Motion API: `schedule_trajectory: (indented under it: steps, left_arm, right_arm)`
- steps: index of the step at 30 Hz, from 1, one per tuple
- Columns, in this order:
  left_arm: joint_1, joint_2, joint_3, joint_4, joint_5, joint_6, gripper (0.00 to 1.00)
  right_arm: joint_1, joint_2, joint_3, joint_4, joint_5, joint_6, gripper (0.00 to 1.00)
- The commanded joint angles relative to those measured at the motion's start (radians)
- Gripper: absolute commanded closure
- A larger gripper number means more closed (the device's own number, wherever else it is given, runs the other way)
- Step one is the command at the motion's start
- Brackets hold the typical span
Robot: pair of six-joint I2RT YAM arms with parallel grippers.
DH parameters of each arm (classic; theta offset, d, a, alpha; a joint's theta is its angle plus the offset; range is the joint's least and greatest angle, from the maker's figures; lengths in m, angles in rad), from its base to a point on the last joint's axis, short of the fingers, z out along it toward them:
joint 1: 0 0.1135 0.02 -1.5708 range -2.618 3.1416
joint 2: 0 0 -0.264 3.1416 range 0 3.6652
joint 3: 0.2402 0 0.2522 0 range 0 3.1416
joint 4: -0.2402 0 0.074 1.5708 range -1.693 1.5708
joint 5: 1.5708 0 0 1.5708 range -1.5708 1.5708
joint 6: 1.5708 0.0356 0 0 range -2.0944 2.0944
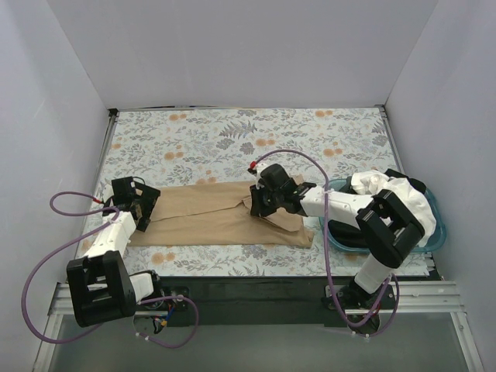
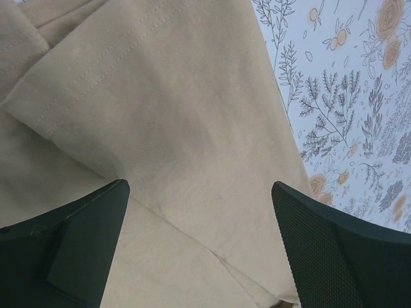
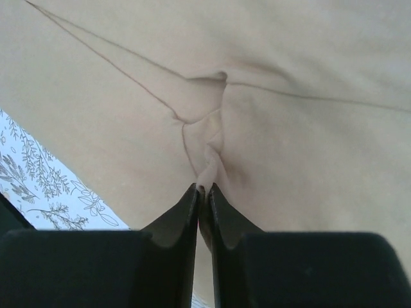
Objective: Fold and stack the t-shirts
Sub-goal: Fold the tshirt
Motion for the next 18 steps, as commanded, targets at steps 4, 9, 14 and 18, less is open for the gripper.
schedule_trajectory:
  steps: [4,9,14,18]
  left_arm:
    - [-0.001,-0.012,-0.004,0.005,-0.015,0.016,0.07]
    - [-0.003,-0.016,-0.007,0.005,-0.015,0.015,0.06]
    - [-0.003,-0.005,-0.001,0.005,-0.002,0.022,0.06]
    - [-0.001,-0.005,-0.001,0.005,0.004,0.022,0.05]
  right_arm:
    - [0.150,-0.095,-0.036,0.036,0.198,0.076,0.81]
    - [0.198,-0.186,-0.046,0.044,0.181,0.041,0.59]
    - [0.197,-0.247,-0.090,0.044,0.241,0.021,0.02]
    - [0.189,-0.305,-0.121,0.027,0.318,0.043,0.02]
